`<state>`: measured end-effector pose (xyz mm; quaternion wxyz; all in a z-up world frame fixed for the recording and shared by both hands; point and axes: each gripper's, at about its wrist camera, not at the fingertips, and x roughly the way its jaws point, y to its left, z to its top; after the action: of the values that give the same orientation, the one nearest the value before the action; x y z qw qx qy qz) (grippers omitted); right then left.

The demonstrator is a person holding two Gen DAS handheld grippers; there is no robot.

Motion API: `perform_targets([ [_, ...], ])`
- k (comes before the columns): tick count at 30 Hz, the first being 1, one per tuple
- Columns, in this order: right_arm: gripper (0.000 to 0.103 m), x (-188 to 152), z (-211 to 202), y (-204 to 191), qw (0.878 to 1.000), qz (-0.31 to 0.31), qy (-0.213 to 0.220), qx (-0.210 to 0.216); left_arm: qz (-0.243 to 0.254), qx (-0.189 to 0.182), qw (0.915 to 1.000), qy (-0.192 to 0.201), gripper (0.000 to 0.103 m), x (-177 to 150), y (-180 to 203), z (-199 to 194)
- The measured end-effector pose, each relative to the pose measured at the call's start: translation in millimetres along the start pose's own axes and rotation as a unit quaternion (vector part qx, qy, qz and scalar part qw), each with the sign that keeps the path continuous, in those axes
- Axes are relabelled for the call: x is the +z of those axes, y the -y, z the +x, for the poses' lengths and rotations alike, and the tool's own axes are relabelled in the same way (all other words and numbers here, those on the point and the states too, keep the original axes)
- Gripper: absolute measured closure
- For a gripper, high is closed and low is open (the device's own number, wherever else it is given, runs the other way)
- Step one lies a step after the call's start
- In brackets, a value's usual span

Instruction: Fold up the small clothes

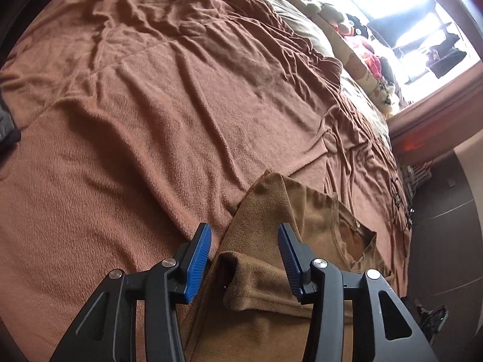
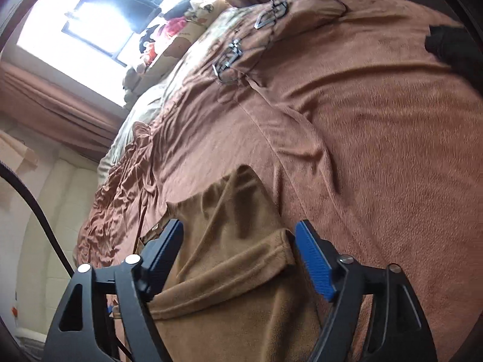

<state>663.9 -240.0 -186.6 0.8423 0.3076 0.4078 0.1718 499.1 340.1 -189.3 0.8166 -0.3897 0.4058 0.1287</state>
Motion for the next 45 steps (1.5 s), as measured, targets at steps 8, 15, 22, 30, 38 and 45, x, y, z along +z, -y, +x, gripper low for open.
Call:
perform_targets([
  [8, 0.016, -5, -31, -34, 0.992, -0.108, -0.001, 0.063, 0.086, 0.033, 0.9955, -0.018, 0.053, 13, 23, 10],
  [15, 0.016, -9, -27, -31, 0.983, -0.18, -0.006, 0.028, 0.151, 0.046, 0.9869, -0.034, 0.053, 22, 42, 26],
  [22, 0.016, -10, -14, -35, 0.973, -0.228, -0.03, -0.029, 0.223, 0.072, 0.9706, -0.055, 0.053, 28, 54, 49],
  [30, 0.016, 6, 8, -50, 0.962, -0.256, -0.063, -0.075, 0.255, 0.075, 0.9613, -0.072, 0.053, 34, 56, 67],
  [38, 0.017, 11, 36, -60, 0.953, -0.272, -0.089, -0.097, 0.287, 0.09, 0.9489, -0.095, 0.068, 31, 61, 99],
  [45, 0.024, 15, 56, -63, 0.946, -0.288, -0.101, -0.112, 0.271, 0.085, 0.9551, -0.083, 0.091, 37, 49, 105],
])
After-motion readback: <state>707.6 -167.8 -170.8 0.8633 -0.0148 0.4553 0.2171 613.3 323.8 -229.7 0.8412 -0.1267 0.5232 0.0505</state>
